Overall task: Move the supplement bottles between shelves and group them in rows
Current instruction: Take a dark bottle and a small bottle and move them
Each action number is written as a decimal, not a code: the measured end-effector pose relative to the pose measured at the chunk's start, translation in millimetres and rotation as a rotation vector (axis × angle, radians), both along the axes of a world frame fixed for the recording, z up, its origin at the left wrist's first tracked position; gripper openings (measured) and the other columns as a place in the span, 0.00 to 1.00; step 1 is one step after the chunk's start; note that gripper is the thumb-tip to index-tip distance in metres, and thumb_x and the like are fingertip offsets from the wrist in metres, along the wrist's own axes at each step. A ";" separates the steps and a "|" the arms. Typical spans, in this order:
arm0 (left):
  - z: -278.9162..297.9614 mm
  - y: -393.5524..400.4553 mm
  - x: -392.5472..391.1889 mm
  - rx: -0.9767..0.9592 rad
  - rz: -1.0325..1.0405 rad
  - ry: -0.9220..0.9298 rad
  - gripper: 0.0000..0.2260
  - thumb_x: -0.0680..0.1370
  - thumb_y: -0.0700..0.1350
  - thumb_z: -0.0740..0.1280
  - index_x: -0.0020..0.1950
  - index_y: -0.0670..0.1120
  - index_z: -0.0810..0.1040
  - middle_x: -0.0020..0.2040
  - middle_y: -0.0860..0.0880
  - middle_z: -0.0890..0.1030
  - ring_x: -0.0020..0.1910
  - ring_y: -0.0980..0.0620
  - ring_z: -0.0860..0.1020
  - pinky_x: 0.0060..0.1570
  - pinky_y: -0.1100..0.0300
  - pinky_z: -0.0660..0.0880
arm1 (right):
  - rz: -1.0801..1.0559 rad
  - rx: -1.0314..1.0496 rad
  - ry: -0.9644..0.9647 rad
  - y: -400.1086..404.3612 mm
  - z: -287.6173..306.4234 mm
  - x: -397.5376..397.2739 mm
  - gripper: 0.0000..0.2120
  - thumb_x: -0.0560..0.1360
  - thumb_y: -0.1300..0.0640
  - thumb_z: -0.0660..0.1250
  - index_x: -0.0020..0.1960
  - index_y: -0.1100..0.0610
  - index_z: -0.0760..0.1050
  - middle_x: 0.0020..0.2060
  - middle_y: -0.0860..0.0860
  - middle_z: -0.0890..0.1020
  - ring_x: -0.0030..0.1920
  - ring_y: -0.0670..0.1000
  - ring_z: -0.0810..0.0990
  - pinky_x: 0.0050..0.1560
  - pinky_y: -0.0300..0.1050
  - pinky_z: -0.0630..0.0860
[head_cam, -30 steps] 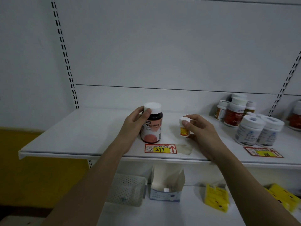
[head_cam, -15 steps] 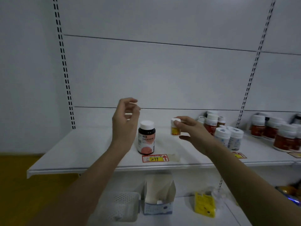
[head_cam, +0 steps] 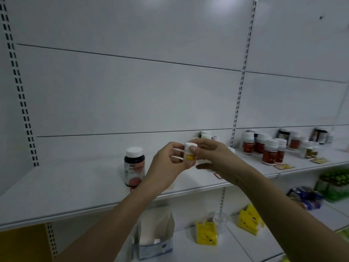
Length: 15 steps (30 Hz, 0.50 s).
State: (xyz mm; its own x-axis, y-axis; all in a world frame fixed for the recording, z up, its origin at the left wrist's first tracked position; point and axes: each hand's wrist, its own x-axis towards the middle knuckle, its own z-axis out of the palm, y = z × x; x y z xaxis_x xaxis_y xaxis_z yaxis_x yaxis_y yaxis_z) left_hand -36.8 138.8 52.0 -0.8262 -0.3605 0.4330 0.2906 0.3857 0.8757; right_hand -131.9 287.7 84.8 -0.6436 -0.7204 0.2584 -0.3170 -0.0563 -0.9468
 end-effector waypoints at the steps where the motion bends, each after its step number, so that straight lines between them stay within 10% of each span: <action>1: 0.9 8.9 -6.7 0.008 -0.015 0.001 0.15 0.70 0.45 0.77 0.53 0.52 0.77 0.48 0.51 0.84 0.46 0.53 0.84 0.50 0.52 0.81 | -0.022 0.012 0.031 11.1 1.8 -3.0 0.13 0.75 0.50 0.71 0.58 0.52 0.80 0.50 0.52 0.86 0.50 0.50 0.85 0.45 0.41 0.81; 15: -8.8 237.2 -134.2 0.027 -0.140 0.000 0.15 0.69 0.41 0.78 0.50 0.50 0.78 0.46 0.47 0.84 0.46 0.46 0.84 0.48 0.50 0.81 | -0.365 0.148 0.442 249.7 5.3 -93.1 0.09 0.75 0.54 0.72 0.54 0.53 0.80 0.45 0.50 0.83 0.45 0.49 0.84 0.42 0.41 0.82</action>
State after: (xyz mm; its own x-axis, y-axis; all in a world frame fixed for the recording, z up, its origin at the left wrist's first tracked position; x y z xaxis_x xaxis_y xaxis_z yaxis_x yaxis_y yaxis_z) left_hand -171.0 376.0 43.2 -0.8691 -0.2538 0.4246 0.3399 0.3174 0.8853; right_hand -225.0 537.4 90.1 -0.7106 -0.5215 0.4724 -0.6575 0.2531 -0.7097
